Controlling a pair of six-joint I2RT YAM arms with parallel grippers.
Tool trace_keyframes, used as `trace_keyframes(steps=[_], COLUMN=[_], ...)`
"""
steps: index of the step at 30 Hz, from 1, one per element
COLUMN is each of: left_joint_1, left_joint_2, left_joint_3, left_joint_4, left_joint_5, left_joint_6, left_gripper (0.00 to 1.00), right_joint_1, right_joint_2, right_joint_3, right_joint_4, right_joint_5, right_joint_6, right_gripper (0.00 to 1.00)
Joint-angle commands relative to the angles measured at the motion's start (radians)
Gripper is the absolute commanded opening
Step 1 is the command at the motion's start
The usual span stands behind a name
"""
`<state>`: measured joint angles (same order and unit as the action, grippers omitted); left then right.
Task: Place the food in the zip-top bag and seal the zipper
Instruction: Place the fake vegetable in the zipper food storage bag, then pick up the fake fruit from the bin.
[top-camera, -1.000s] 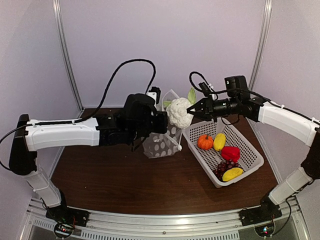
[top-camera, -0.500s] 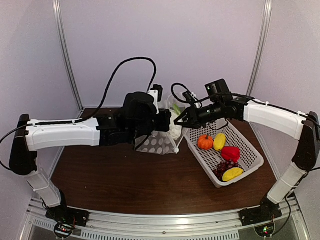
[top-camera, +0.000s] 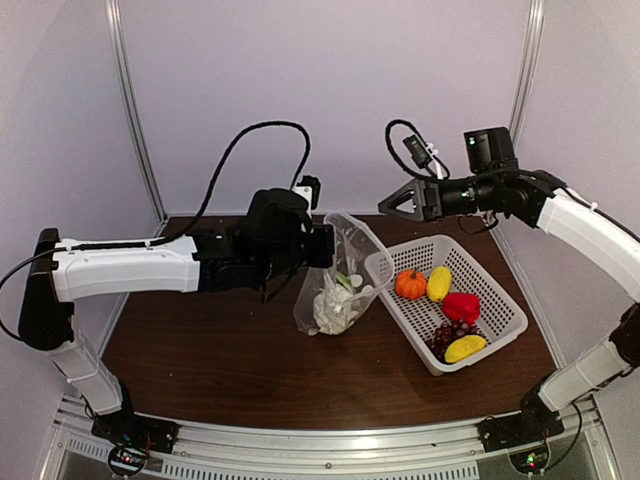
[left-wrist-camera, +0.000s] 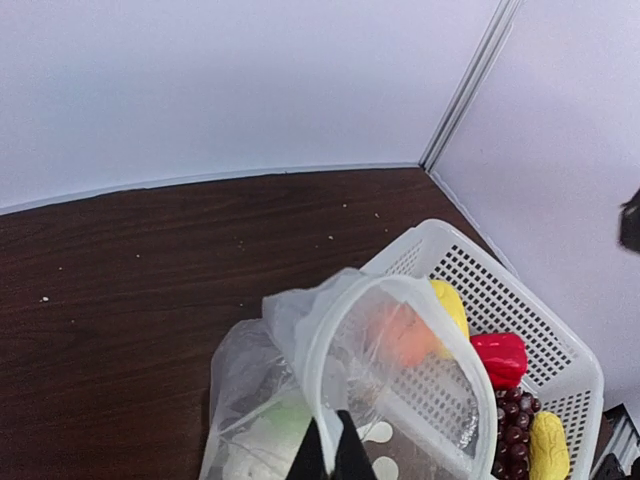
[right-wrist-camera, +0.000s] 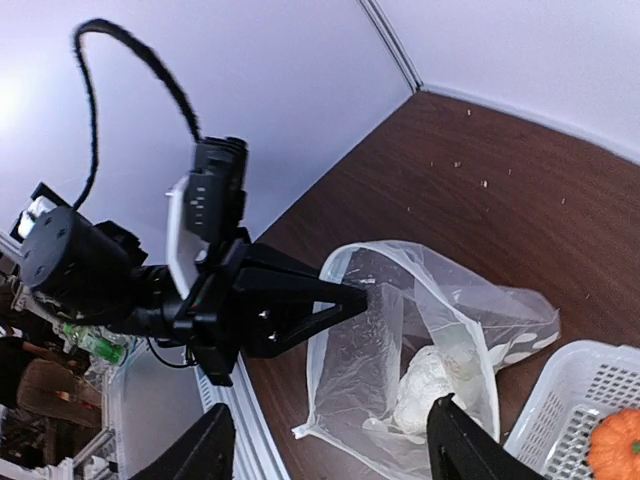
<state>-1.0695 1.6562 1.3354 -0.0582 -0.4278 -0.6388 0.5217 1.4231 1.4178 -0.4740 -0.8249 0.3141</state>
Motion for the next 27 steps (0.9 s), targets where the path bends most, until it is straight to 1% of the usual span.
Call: trace_keyframes(steps=[1,2,4,6,9,12,15,17,21,23,25,27], left_joint_1=[0.027,0.029,0.03,0.031,0.031,0.03,0.031,0.03,0.03,0.03,0.031,0.03], left_joint_2=[-0.068,-0.079,-0.101,-0.114,-0.123,-0.128,-0.139,-0.148,-0.154,-0.157,-0.161,-0.165], left_joint_3=[-0.052,-0.061,-0.075,-0.082,-0.071,-0.07,-0.084,-0.101,-0.114,-0.116,-0.12,-0.126], left_joint_4=[-0.01,-0.006,0.001,0.003,-0.019,-0.037,-0.038,-0.026,-0.029,-0.033,-0.034,-0.035], left_joint_5=[-0.015,-0.007,0.007,0.036,0.078,0.108,0.119,0.122,0.123,0.125,0.126,0.125], left_joint_6=[0.012,0.023,0.049,0.072,0.088,0.09,0.08,0.074,0.07,0.07,0.069,0.067], left_gripper=[0.0,0.0,0.0,0.0,0.0,0.0,0.0,0.0,0.0,0.0,0.0,0.0], right_joint_1=[-0.118,-0.14,-0.156,-0.162,-0.179,-0.197,-0.21,-0.211,-0.21,-0.211,-0.212,-0.212], right_joint_2=[-0.127,-0.145,-0.166,-0.18,-0.188,-0.157,-0.088,-0.029,0.135,0.227,0.304,0.362], right_joint_3=[-0.052,-0.059,-0.063,-0.095,-0.192,-0.279,-0.313,-0.315,-0.248,-0.191,-0.144,-0.114], right_joint_4=[-0.122,-0.172,-0.281,-0.345,-0.367,-0.369,-0.321,-0.277,-0.207,-0.193,-0.182,-0.152], right_joint_5=[-0.065,-0.024,0.113,0.25,0.391,0.457,0.516,0.524,0.516,0.505,0.477,0.456], right_joint_6=[-0.275,-0.36,-0.514,-0.641,-0.768,-0.859,-0.889,-0.889,-0.83,-0.799,-0.781,-0.75], right_gripper=[0.66,0.66,0.66,0.66,0.63,0.6,0.56,0.58,0.71,0.75,0.83,0.88])
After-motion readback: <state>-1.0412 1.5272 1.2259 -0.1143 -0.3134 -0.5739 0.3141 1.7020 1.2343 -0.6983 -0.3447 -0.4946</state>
